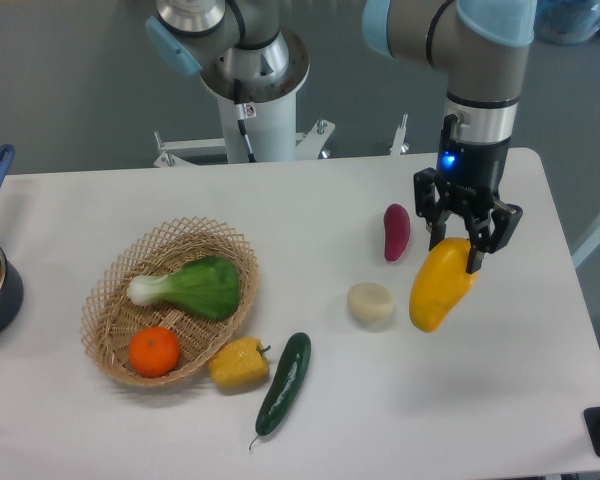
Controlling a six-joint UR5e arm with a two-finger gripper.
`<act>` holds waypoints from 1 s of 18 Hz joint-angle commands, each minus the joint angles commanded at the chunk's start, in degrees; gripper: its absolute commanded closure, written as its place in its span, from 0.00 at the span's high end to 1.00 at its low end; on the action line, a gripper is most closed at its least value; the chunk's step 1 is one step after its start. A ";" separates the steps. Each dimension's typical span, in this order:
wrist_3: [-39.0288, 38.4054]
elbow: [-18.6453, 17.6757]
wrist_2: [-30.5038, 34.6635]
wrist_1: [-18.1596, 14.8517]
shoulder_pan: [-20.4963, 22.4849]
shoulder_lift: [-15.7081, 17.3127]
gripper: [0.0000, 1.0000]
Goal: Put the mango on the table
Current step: 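Lower the held yellow mango toward the table beside the cream item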
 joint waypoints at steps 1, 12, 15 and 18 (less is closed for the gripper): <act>-0.09 0.09 0.09 0.00 0.00 0.00 0.40; -8.25 2.37 0.26 0.61 -2.20 -1.75 0.40; -13.08 2.02 0.26 3.85 -3.86 -3.16 0.40; -13.19 1.76 0.35 5.71 -4.83 -5.53 0.40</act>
